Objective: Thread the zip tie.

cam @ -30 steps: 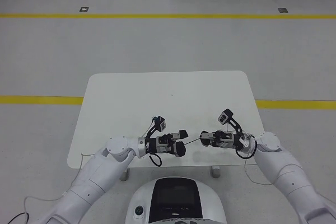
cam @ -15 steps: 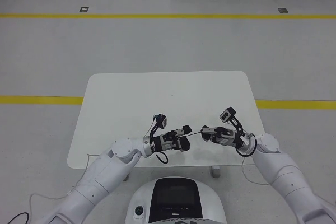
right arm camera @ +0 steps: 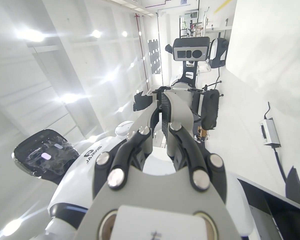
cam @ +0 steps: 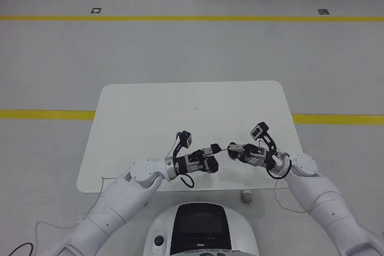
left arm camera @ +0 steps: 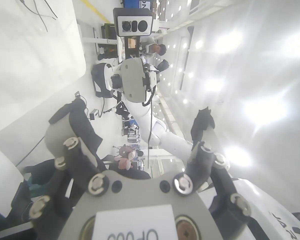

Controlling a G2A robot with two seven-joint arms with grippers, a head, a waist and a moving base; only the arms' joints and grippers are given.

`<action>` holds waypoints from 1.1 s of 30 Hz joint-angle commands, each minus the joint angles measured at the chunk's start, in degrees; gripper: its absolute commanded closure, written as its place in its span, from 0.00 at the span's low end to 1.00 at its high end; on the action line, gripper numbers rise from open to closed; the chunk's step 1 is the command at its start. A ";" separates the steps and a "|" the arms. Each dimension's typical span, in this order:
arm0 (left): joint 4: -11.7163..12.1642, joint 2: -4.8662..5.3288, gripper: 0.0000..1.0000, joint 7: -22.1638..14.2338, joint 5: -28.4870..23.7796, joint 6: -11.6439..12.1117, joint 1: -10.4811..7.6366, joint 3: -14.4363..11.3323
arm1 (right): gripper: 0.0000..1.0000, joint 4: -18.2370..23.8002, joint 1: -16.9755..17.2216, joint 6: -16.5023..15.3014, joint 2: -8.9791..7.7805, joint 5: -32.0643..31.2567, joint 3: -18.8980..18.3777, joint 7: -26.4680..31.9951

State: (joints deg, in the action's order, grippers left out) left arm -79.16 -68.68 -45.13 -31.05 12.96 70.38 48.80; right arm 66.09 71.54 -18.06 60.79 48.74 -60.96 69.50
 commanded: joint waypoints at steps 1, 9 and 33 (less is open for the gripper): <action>0.06 0.00 0.00 0.02 -0.06 0.01 -0.04 -0.07 | 1.00 0.15 0.11 0.22 0.07 -0.24 -0.05 -0.23; 0.25 0.04 0.00 -0.01 -0.33 -0.21 -0.19 -0.24 | 1.00 0.45 0.23 0.80 0.33 -1.32 -0.30 -0.14; 0.76 0.13 0.05 0.14 -1.11 -0.56 -0.65 -0.55 | 1.00 0.38 0.74 0.89 0.86 -2.35 -1.88 1.38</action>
State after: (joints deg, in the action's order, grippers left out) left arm -78.43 -68.56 -44.99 -32.12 12.42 69.73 48.24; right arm 66.45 72.25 -17.17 61.64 46.43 -62.74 70.83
